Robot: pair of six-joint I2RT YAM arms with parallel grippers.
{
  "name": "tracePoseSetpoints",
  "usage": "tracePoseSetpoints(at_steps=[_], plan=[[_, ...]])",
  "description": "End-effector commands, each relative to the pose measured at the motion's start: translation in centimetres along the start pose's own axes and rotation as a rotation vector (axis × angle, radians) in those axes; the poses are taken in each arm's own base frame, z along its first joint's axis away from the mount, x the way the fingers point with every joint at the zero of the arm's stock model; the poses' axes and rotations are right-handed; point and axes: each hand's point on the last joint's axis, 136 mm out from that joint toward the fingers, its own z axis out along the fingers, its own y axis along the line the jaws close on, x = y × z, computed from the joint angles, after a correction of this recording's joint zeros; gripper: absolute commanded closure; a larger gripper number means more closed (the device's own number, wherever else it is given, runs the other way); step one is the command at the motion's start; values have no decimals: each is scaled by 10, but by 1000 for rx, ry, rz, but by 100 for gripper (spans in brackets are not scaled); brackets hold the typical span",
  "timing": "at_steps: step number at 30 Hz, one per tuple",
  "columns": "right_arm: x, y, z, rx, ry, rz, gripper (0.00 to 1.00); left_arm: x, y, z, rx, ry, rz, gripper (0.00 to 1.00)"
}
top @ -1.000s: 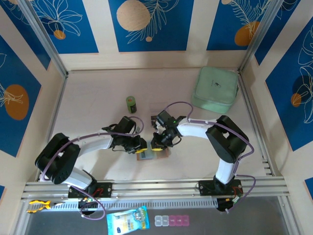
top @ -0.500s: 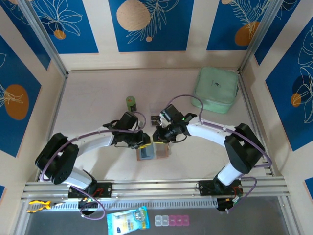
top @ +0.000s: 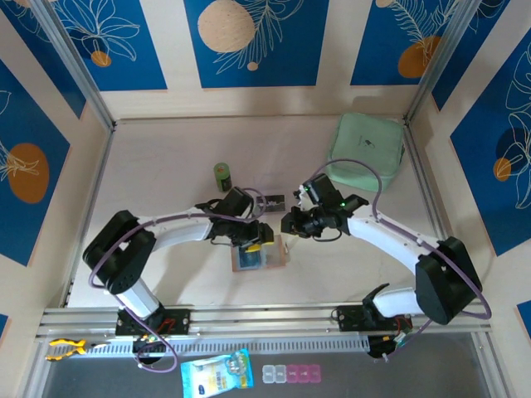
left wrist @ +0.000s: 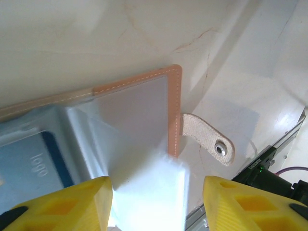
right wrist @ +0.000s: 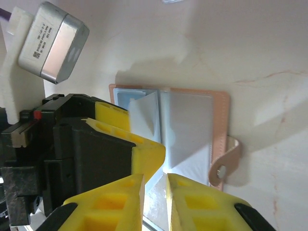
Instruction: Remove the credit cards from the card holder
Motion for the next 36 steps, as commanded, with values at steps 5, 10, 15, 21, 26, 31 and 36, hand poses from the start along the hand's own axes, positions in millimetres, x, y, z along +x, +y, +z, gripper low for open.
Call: tracePoseSetpoints(at_steps=[5, 10, 15, 21, 26, 31, 36], plan=[[10, -10, -11, -5, 1, 19, 77, 2, -14, 19, 11, 50, 30, 44], [11, -11, -11, -12, -2, 33, 76, 5, -1, 23, -42, 70, 26, 44], [12, -11, -9, -15, 4, 37, 76, 10, 10, 29, -64, 90, 18, 44], [13, -7, -10, -23, 7, 33, 76, 5, -4, 19, -28, 56, 50, 44], [14, 1, -5, -44, 24, 32, 76, -2, -14, 0, -9, -7, 81, 44], [16, 14, 8, -50, 63, 12, 76, -2, -4, -17, -39, -48, 91, 47], [19, 26, 24, -49, 99, -14, 76, 3, 22, -29, -65, -72, 52, 53]])
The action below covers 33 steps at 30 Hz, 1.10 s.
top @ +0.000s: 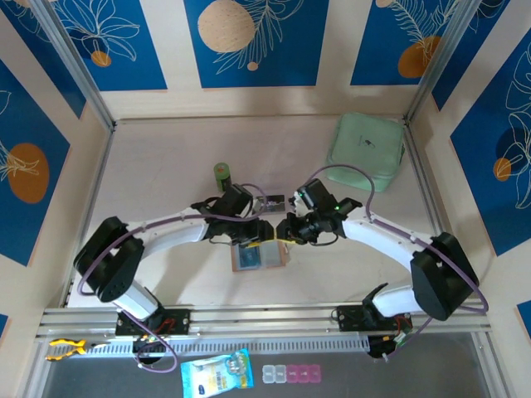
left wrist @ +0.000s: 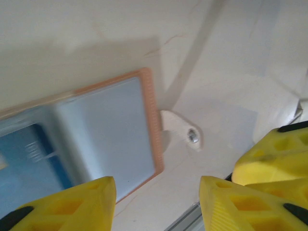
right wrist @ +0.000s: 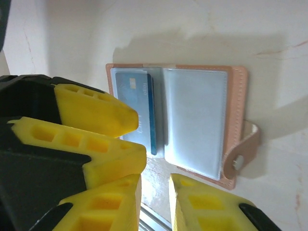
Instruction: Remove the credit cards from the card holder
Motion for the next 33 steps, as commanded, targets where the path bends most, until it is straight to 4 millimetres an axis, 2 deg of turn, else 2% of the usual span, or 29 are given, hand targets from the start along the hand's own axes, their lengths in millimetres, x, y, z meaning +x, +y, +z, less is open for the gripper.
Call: tracePoseSetpoints(at_steps=[1, 8, 12, 19, 33], plan=[[-1, 20, 6, -39, 18, -22, 75, 9, 33, -7, -71, -5, -31, 54], [0, 28, 27, -46, 72, -27, 74, 19, 62, -18, -79, -32, -97, 60], [4, 25, 37, -24, 101, -27, 74, 22, 76, -16, -88, -27, -126, 67], [8, 21, 48, -13, 138, -14, 74, 26, 100, -12, -154, -31, -149, 72], [15, 20, 74, -3, 211, -7, 74, 28, 106, -9, -148, -11, -158, 76]])
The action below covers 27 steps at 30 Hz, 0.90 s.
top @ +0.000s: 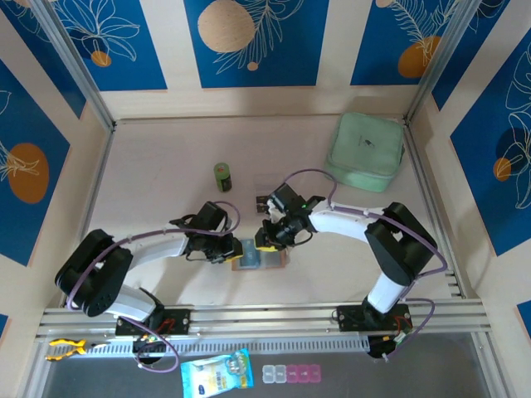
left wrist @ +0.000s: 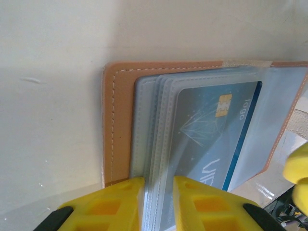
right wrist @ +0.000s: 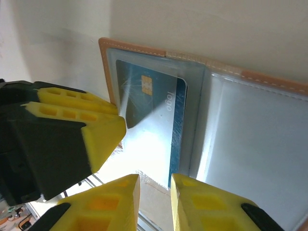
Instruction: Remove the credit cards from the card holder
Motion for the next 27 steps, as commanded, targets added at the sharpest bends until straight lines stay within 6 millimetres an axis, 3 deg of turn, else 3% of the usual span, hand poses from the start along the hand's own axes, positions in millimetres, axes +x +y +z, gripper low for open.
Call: tracePoseSetpoints(at_steps=[1, 27], plan=[[1, 6, 7, -20, 34, 9, 75, 3, 13, 4, -28, 19, -7, 76], [0, 0, 30, 5, 87, -1, 75, 6, 8, 2, -3, 30, -11, 80]])
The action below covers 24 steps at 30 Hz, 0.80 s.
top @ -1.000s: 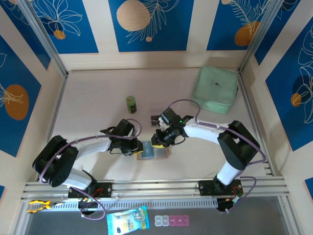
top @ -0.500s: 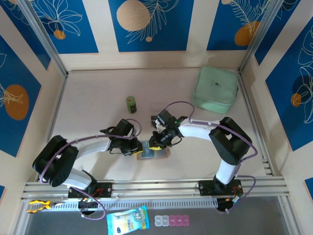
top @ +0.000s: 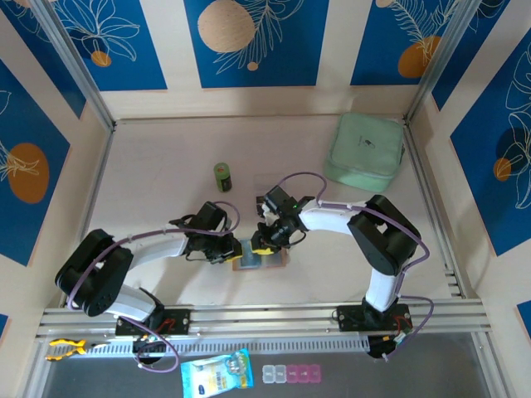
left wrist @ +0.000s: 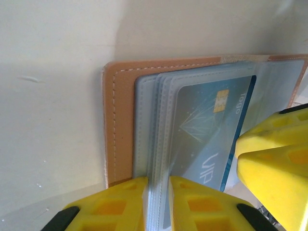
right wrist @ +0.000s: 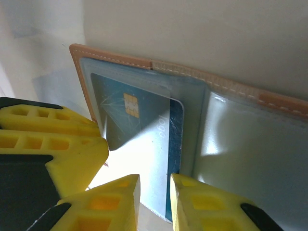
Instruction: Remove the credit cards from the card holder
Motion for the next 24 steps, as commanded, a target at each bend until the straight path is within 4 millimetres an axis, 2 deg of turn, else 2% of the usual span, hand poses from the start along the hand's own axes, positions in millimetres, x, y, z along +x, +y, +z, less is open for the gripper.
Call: tracePoseSetpoints(at_steps=[1, 3, 12, 16, 24], plan=[[3, 7, 6, -15, 39, -16, 75, 5, 9, 2, -15, 23, -10, 80], [3, 8, 8, -24, 46, -20, 79, 6, 9, 2, -13, 25, -11, 80], [4, 11, 10, -36, 58, -30, 79, 7, 11, 3, -14, 28, -14, 80], [6, 3, 10, 10, 59, -10, 74, 7, 11, 3, -12, 27, -15, 80], [4, -3, -3, 90, 17, -29, 74, 6, 10, 1, -15, 24, -14, 80]])
